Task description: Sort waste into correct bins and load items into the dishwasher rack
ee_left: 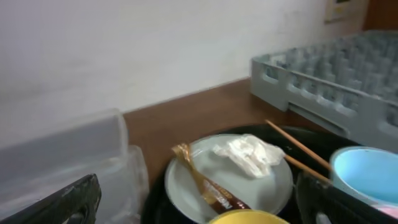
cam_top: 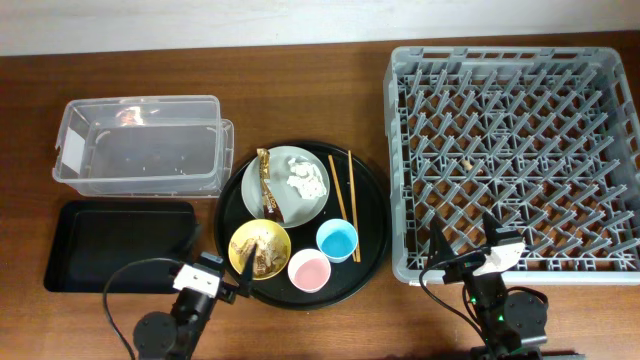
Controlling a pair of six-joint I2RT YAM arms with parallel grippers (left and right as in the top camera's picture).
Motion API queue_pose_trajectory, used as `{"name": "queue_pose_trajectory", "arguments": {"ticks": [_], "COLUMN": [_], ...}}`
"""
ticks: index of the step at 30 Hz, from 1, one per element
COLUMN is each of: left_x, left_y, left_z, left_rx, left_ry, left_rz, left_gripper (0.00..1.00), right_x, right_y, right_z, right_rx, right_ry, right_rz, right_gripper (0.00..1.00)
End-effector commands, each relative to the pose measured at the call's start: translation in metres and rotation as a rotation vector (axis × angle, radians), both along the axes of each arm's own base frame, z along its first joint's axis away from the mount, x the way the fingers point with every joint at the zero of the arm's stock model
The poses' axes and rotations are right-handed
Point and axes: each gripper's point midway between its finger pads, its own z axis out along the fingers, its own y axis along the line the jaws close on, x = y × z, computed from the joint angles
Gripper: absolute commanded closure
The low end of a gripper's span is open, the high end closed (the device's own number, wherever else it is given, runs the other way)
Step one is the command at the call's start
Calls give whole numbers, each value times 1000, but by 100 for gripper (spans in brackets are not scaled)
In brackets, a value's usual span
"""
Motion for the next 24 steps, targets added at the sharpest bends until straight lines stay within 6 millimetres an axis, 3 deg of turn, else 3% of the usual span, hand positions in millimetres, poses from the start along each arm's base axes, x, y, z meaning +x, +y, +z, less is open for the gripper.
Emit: {"name": "queue_pose_trajectory", "arguments": {"ticks": [1,4,6,9,11,14,17,18,19,22,24], "left_x": [-15,-23,-27,-33,-32,-18,4,10,20,26,22], "left_y": [-29,-36,-34,-33,-33,-34,-37,-42,-43,-60,-69], "left_z": [1,44,70,97,117,146,164,171,176,165,118], "left_rx": [-5,-38,-70,-130,-137,-157,-178,-185,-192,-257,-188], "left_ry": [-5,-164,-215,-138,-34,257,552,627,685,838,1052], "left_rz": [-194,-245,-239,-235,-228,-208,-201,-226,-224,-320,-271], "left_gripper": [1,1,1,1,1,1,1,1,1,1,0], "right_x": [-2,-13,-20,-33,-39,-42,-32,-27,-26,-21,-23], "right_y": [16,43,44,37,26,15,15,23,32,40,40], "right_z": [-1,21,47,86,106,128,145,153,155,150,145], "right_rx": [106,142,138,56,-11,-31,-38,-18,4,28,31], "right_ry": [20,-20,-48,-36,73,348,569,641,704,807,840], "right_rz": [94,261,273,238,177,119,114,154,205,243,239], "right_gripper": [1,2,1,1,1,1,1,1,1,1,0]}}
